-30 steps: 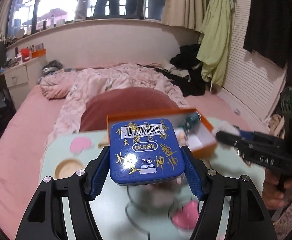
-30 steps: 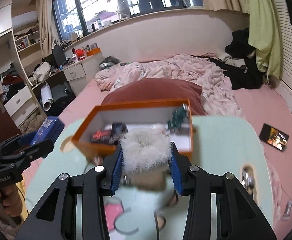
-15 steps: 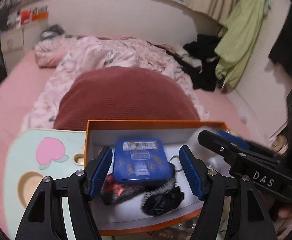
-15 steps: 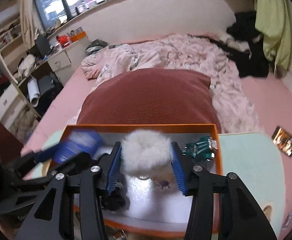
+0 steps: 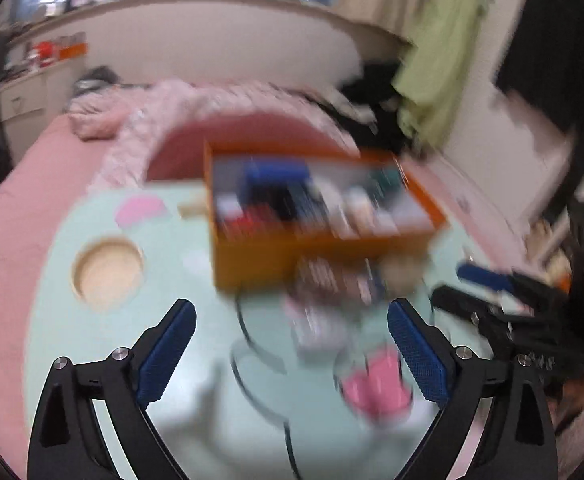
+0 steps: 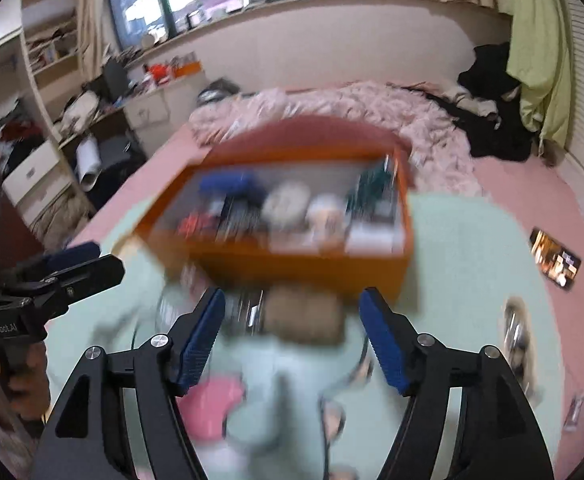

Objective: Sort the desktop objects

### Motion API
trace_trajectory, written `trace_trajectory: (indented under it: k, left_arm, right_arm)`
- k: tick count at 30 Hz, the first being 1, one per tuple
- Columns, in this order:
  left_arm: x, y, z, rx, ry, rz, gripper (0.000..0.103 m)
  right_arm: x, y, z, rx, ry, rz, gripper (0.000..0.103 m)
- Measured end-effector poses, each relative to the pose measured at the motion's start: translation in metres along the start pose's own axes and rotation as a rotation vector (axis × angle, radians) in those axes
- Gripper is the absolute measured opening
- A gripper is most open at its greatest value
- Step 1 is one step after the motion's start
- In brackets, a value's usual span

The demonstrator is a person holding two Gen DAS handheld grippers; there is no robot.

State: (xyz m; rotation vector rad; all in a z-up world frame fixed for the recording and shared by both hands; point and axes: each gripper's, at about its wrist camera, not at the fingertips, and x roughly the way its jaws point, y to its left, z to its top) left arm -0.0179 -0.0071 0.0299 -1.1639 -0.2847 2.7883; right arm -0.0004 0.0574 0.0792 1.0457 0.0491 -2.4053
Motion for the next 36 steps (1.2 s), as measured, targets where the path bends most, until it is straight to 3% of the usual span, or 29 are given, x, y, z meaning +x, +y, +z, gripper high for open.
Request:
trace_trajectory:
  k: [2,6,9,16,36]
  left_arm:
    - [0.005,-0.004,-0.021,0.004,0.039,0.057,0.097]
    - [0.018,-0.009,-0.041,0.007,0.044,0.150,0.097]
    - [0.032,-0.015,-0.047,0.055,0.081,0.222,0.103]
    - [0.029,-0.017,-0.052,0.063,0.066,0.218,0.103]
    - [0.029,-0.017,-0.052,0.064,0.064,0.218,0.103]
  right_arm:
    - [0.000,0.002,-0.022,-0.014,0.026,-0.016,0.070]
    - [0.011,0.003,-0.049,-0.043,0.077,-0.093,0.070]
    - [0.017,0.006,-0.056,-0.090,0.075,-0.161,0.086]
    - [0.021,0.005,-0.058,-0.088,0.087,-0.150,0.100]
    - [0.020,0.008,-0.062,-0.093,0.089,-0.145,0.102]
